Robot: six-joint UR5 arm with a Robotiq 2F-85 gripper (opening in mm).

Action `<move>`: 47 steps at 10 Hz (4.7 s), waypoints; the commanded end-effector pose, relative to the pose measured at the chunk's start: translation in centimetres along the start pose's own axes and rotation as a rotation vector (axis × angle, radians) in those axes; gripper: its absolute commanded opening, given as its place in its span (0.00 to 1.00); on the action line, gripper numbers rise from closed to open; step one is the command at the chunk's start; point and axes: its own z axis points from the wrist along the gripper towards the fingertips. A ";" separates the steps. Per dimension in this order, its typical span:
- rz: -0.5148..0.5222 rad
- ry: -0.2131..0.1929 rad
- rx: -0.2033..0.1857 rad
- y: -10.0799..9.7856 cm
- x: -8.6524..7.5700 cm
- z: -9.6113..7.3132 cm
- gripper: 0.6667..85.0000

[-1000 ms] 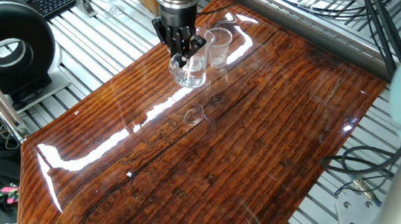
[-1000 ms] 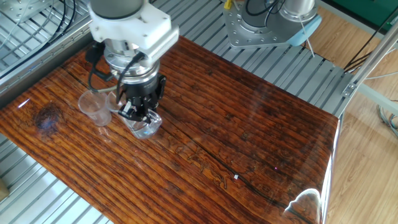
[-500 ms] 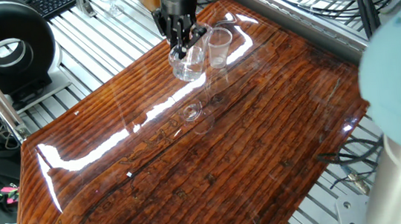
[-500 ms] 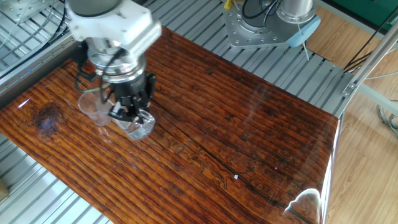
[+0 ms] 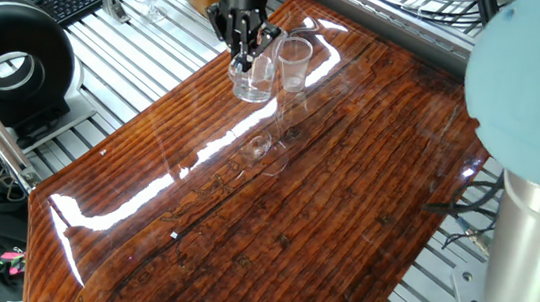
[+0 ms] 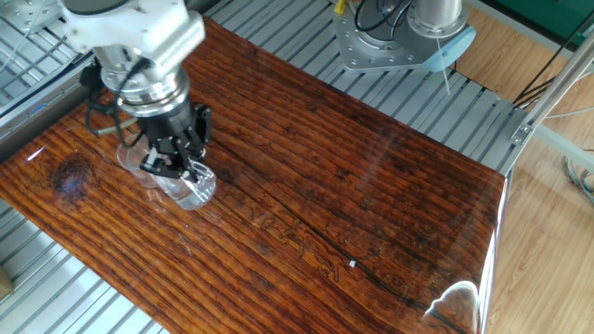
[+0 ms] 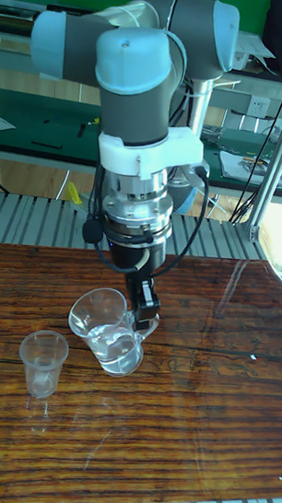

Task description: Pour the water from one cup into another empty cup

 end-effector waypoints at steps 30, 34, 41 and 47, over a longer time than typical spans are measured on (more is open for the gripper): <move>0.037 -0.161 0.054 1.7 1.6 -0.3 0.01; 0.091 -0.152 0.093 0.6 1.9 -0.3 0.01; 0.100 -0.136 0.067 1.2 2.7 -0.5 0.01; 0.078 -0.288 0.049 0.5 2.2 -2.7 0.01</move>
